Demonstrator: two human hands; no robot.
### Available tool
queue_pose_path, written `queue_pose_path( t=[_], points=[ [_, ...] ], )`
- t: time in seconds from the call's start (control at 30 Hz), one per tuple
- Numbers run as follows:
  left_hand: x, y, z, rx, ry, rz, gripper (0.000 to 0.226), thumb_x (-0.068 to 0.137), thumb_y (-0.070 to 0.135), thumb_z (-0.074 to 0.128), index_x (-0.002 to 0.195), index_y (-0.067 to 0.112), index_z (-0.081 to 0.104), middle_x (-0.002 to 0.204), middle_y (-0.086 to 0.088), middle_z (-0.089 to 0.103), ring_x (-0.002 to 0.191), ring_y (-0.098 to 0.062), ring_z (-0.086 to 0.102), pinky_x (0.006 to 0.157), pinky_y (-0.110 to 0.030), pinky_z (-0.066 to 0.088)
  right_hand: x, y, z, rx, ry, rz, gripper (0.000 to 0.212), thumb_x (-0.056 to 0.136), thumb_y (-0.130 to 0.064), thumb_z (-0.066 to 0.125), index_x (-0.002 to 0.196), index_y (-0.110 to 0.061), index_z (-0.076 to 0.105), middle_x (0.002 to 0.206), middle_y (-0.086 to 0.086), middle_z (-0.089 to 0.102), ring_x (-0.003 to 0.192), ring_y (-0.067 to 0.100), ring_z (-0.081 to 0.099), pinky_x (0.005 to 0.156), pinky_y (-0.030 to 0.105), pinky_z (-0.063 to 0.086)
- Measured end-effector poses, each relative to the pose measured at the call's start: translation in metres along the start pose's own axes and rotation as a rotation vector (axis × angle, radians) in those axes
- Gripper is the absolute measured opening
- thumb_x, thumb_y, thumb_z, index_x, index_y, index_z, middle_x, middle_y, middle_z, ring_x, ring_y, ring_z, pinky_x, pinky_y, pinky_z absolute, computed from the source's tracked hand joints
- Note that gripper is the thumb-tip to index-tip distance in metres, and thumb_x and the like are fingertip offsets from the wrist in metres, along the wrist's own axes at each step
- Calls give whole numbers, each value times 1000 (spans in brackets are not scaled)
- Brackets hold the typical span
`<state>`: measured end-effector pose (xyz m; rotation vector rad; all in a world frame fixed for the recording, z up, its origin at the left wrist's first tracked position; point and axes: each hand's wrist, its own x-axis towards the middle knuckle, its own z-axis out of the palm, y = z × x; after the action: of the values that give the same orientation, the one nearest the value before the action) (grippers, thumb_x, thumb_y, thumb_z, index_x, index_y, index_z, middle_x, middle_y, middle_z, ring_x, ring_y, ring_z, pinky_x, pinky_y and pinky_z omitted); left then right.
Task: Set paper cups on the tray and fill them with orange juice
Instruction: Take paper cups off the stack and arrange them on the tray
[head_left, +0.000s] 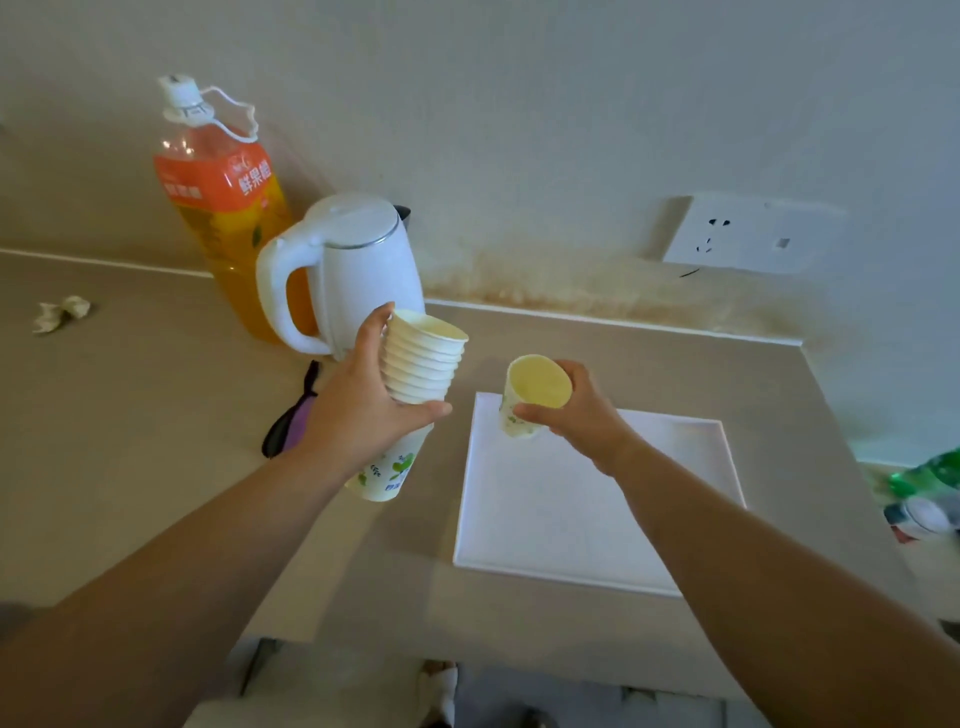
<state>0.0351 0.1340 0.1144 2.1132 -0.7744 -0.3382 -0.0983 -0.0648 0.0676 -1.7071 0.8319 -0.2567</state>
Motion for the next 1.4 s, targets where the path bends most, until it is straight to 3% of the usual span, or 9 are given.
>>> queue_pose_path(
  t=[0.23,0.43,0.53,0.67,0.9,1.03,1.1,1.23,1.4],
  points=[
    [7,-9,4,-26,-42,-8,113,63,32,88,148,38,13,132,14,45,117,-9,48,95,-31,43,16,15,24,-86,28,-9,85,65,-28,87,133,-24,37,116,-8,47,110,16,49,89,30,42],
    [14,-13,10,-13,-66,-5,113,63,32,88,148,37,14,125,18,42,110,-5,45,89,-26,40,13,30,26,-59,13,6,113,62,-25,89,149,-23,17,128,-11,35,119,9,39,102,31,38],
    [17,-18,15,-15,-88,-6,114,61,36,88,147,40,14,133,11,47,117,-13,51,94,-38,48,12,37,26,-63,24,-35,97,67,-14,86,144,-19,27,126,-8,42,117,14,46,97,34,48],
    [17,-18,17,-8,-116,-15,113,62,37,87,146,43,11,136,10,47,119,-15,52,93,-39,49,14,39,31,-113,90,-83,76,72,-15,82,135,-20,39,120,-8,48,107,14,52,79,19,47],
    [14,-7,18,30,-144,30,116,64,40,86,149,42,7,141,12,44,123,-16,50,96,-42,48,7,39,13,5,-21,9,100,68,-24,84,147,-25,22,140,-5,37,123,15,43,87,22,44],
    [12,11,19,75,-131,96,113,64,42,85,149,39,11,144,13,40,127,-14,46,98,-39,45,-14,-2,-17,212,167,-87,58,74,-47,66,125,-27,48,123,-7,55,110,7,54,101,37,44],
    [12,24,22,84,-119,138,110,63,43,85,148,37,15,142,11,43,126,-15,48,97,-40,46,-18,-31,-24,230,70,-141,48,73,-50,60,116,-28,52,116,-10,57,109,4,55,106,41,41],
    [6,55,28,142,-124,245,101,65,43,82,145,35,21,138,10,46,122,-15,50,93,-41,47,-27,-83,-30,89,-276,-208,65,69,-57,66,121,-19,55,111,-7,62,104,8,60,99,35,48],
    [0,77,28,243,-100,299,102,66,48,79,145,41,14,139,10,46,116,-17,55,88,-40,50,-39,-99,-45,57,-293,-264,46,72,-38,72,111,-15,64,99,0,66,95,15,64,92,43,53]
  ],
)
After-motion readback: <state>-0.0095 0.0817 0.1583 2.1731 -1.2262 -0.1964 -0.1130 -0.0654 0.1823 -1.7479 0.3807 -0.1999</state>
